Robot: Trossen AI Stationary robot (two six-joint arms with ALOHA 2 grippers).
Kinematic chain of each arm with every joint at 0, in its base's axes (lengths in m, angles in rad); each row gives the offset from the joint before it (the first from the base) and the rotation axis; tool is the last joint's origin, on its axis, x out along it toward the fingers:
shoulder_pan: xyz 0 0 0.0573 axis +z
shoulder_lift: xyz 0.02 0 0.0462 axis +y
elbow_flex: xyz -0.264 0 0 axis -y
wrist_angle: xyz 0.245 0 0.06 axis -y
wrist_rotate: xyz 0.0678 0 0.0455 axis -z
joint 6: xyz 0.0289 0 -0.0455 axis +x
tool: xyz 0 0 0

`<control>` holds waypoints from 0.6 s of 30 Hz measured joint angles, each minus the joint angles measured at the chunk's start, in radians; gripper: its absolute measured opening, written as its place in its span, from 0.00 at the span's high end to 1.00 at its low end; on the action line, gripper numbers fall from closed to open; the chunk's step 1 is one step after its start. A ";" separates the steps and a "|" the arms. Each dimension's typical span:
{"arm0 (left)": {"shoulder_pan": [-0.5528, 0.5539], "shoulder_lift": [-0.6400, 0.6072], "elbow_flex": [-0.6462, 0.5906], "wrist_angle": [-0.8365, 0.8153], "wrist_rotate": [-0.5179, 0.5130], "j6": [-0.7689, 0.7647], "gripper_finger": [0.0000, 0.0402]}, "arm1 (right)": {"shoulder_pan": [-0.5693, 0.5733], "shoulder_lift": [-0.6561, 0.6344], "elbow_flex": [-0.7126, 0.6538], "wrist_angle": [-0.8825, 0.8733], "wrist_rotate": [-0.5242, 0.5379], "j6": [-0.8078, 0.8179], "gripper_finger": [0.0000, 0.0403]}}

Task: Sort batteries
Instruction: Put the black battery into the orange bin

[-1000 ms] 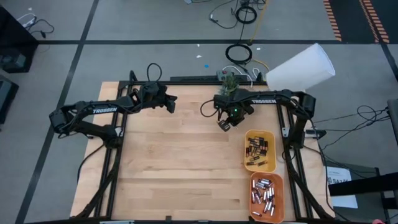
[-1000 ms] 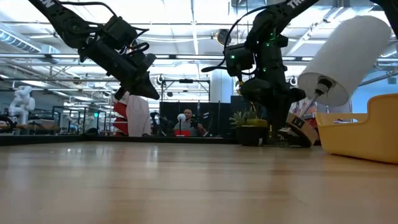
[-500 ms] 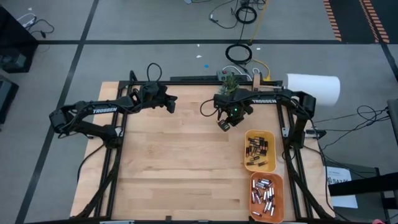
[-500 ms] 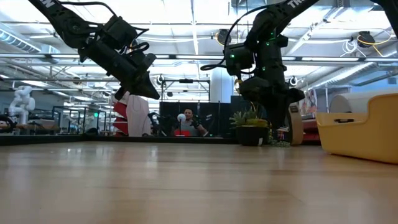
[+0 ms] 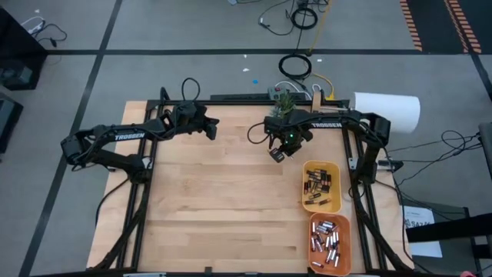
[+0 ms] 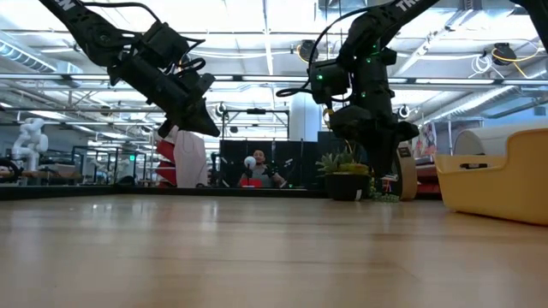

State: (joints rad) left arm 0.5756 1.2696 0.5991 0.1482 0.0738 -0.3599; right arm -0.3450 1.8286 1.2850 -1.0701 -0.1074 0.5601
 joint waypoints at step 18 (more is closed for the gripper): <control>0.000 0.000 0.000 0.000 -0.004 0.000 0.97 | 0.000 0.000 0.000 0.000 -0.007 0.000 0.98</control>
State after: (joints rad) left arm 0.5755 1.2694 0.5991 0.1480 0.0696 -0.3595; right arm -0.3450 1.8282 1.2850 -1.0702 -0.1145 0.5602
